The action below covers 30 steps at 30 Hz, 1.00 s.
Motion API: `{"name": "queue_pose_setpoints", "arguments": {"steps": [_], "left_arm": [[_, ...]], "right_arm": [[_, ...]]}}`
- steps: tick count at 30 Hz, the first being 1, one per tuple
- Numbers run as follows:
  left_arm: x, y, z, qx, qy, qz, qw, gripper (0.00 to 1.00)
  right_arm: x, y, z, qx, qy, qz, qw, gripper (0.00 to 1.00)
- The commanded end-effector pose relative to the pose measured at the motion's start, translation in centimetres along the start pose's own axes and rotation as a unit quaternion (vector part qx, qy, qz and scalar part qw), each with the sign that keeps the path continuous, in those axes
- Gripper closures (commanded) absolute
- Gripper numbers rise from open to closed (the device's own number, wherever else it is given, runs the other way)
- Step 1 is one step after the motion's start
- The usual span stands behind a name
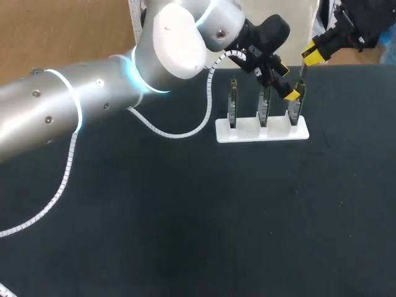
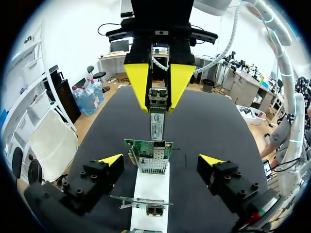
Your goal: Pick up the optical module with the left hand, and insert it into the network port with the right hand.
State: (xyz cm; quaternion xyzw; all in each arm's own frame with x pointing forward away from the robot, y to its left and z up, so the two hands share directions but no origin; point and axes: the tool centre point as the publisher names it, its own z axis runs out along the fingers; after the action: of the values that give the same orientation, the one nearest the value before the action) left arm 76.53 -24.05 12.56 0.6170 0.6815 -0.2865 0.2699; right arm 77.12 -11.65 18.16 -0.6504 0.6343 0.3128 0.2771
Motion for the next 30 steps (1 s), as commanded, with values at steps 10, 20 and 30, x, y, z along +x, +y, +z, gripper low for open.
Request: {"name": "queue_pose_setpoints", "arguments": {"steps": [10,20,30], "left_arm": [[0.0,0.1,0.0,0.001,0.001,0.0,1.0,0.0],[0.0,0.1,0.0,0.001,0.001,0.0,1.0,0.0],[0.0,0.1,0.0,0.001,0.001,0.0,1.0,0.0]], "right_arm": [[0.5,0.4,0.3,-0.001,0.001,0.006,1.0,1.0],[0.8,0.2,0.4,-0.004,0.01,0.001,1.0,1.0],[1.1,0.2,0.9,-0.011,0.019,-0.001,1.0,1.0]]}}
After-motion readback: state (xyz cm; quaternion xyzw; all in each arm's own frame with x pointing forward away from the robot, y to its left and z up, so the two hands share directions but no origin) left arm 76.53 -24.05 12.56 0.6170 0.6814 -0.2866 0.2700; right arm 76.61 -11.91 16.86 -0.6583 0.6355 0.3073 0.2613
